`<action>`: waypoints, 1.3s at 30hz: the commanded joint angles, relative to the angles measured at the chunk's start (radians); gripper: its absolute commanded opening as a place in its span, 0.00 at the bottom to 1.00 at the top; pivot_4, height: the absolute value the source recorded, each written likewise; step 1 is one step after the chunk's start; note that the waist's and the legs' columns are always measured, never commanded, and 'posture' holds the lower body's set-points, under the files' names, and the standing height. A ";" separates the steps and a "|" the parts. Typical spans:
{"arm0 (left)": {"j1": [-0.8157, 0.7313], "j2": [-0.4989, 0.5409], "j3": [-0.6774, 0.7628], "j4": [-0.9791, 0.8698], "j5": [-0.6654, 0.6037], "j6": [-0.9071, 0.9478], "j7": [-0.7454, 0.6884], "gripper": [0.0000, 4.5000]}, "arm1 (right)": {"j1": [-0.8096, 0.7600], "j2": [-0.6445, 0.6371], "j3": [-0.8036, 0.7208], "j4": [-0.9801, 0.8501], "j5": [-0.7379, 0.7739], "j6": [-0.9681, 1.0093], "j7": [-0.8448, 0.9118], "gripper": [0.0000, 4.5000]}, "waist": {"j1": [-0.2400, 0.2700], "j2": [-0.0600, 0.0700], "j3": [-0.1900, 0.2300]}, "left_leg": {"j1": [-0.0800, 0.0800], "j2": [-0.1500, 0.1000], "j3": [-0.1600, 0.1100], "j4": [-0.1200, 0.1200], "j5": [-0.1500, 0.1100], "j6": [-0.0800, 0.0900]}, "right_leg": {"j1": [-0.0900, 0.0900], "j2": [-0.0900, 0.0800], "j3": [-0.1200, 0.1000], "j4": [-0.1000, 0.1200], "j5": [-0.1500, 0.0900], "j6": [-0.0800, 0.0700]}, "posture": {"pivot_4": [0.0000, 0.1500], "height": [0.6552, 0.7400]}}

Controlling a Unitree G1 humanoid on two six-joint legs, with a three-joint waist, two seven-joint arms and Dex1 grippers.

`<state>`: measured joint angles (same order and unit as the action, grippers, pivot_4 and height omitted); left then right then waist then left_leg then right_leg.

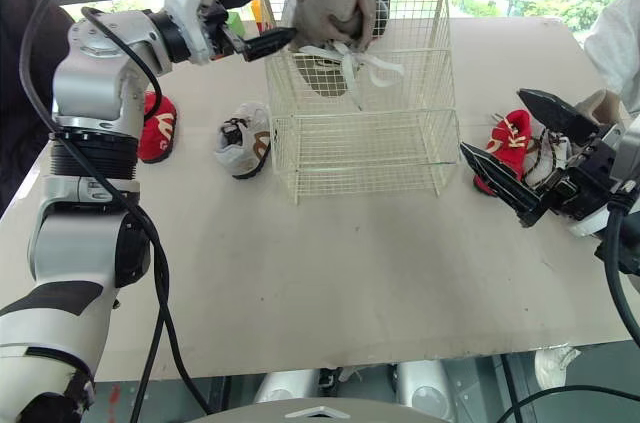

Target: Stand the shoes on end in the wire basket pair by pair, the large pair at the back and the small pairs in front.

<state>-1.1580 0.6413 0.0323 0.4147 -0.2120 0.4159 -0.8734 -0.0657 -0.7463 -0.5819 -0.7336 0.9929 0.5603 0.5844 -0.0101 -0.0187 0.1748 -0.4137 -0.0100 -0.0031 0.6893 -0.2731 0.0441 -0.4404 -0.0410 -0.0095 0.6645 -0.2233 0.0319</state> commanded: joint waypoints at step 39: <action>0.553 -0.230 -0.202 -0.796 -0.578 0.312 0.012 0.99 | -0.293 -0.571 0.449 0.899 -0.580 0.334 0.014 1.00 | 0.019 0.001 -0.001 | 0.021 0.002 0.008 -0.001 -0.002 0.004 | 0.019 0.003 0.009 -0.004 0.000 -0.001 | 1.00 1.00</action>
<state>-0.5976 0.4278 -0.1661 -0.3439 -0.8026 0.7693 -0.8478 -0.3225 -1.3027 -0.2189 0.0869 0.5067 0.9542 0.5552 0.0086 -0.0174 0.1736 -0.3922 -0.0078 0.0062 0.6886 -0.2757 0.0483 -0.4208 -0.0377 0.0002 0.6606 -0.2238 0.0310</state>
